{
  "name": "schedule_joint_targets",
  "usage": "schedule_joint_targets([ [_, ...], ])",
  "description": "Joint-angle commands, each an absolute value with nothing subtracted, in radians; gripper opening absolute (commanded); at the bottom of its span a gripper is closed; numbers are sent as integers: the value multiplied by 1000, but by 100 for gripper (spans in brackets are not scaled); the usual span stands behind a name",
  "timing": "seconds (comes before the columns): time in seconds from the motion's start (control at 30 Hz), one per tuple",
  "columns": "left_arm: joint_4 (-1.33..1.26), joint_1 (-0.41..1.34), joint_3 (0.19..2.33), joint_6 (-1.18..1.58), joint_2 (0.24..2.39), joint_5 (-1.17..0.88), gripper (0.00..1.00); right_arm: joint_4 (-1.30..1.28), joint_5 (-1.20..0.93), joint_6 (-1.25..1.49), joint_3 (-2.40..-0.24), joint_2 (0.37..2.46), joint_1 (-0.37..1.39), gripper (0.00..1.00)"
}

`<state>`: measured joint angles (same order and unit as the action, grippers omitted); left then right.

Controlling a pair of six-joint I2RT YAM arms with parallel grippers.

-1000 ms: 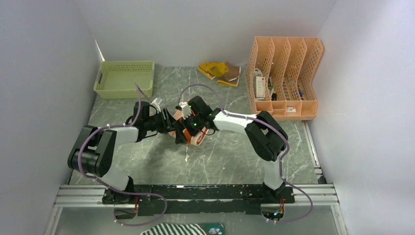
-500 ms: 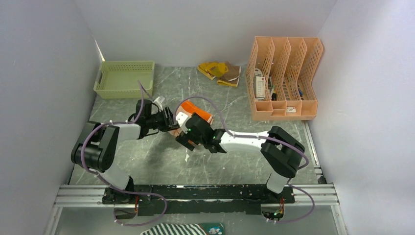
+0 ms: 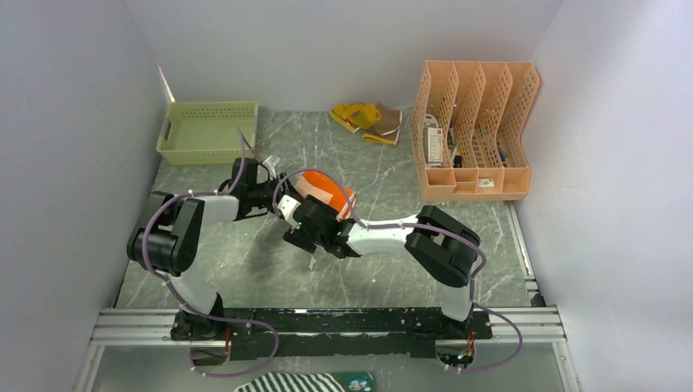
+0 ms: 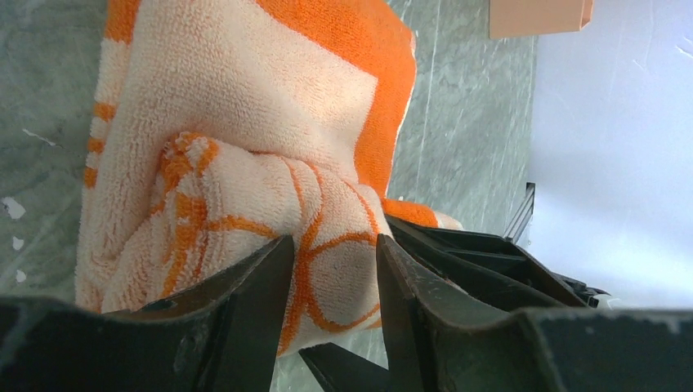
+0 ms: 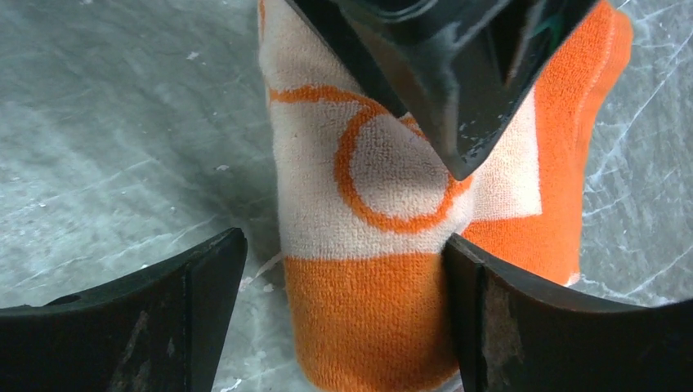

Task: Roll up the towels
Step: Roll the towel at the center of the board.

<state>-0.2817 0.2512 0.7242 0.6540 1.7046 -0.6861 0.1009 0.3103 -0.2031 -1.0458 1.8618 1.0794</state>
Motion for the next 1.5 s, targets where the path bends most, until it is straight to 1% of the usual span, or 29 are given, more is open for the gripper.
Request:
schedule_joint_targets([
  [0.0, -154, 259, 773, 592, 1744, -622, 55, 91, 347, -200, -1084, 1910, 1084, 83],
  [0.03, -135, 259, 784, 592, 1744, -616, 55, 92, 351, -195, -1083, 1914, 1082, 77],
  [0.07, -125, 257, 793, 595, 1743, -614, 55, 91, 351, -190, -1085, 1917, 1079, 69],
  [0.1, -118, 254, 801, 600, 1741, -615, 56, 78, 345, -180, -1091, 1921, 1073, 55],
  [0.13, -112, 251, 809, 607, 1736, -615, 56, 66, 339, -166, -1096, 1925, 1065, 34],
  [0.17, -107, 247, 817, 615, 1726, -615, 56, 60, 338, -151, -1097, 1926, 1058, 21],
  [0.2, -99, 242, 826, 626, 1711, -612, 56, 58, 329, -141, -1094, 1925, 1051, 18],
  [0.27, -85, 227, 842, 640, 1662, -602, 57, 57, 278, -125, -1083, 1911, 1035, 17],
  [0.33, -64, 208, 856, 650, 1587, -582, 59, 61, 180, -97, -1070, 1886, 1007, 17],
  [0.57, 21, 166, 838, 616, 1392, -519, 62, 57, -385, 69, -1074, 1848, 827, 17],
  [0.7, -13, 167, 770, 606, 1378, -562, 61, 20, -592, 144, -1130, 1912, 780, 17],
  [0.87, -124, 176, 683, 645, 1436, -598, 59, 17, -811, 251, -1178, 2012, 703, 17],
  [0.93, -157, 187, 676, 652, 1469, -597, 59, 39, -880, 304, -1183, 2059, 665, 17],
  [1.03, -184, 198, 695, 652, 1525, -596, 58, 63, -927, 341, -1180, 2078, 632, 18],
  [1.07, -188, 199, 709, 650, 1543, -596, 58, 57, -929, 339, -1181, 2078, 626, 19],
  [1.1, -190, 199, 730, 644, 1562, -593, 58, 42, -922, 330, -1186, 2075, 623, 22],
  [1.2, -188, 202, 789, 631, 1623, -578, 58, -16, -891, 270, -1205, 2052, 621, 40],
  [1.33, -191, 211, 857, 623, 1715, -574, 56, -95, -764, 167, -1218, 1961, 625, 64],
  [1.37, -192, 215, 867, 622, 1735, -573, 56, -114, -704, 140, -1220, 1933, 631, 68],
  [1.4, -192, 218, 878, 620, 1752, -572, 56, -132, -615, 108, -1220, 1892, 642, 75],
  [1.47, -187, 226, 897, 614, 1781, -566, 55, -150, -446, 47, -1213, 1831, 679, 83],
])
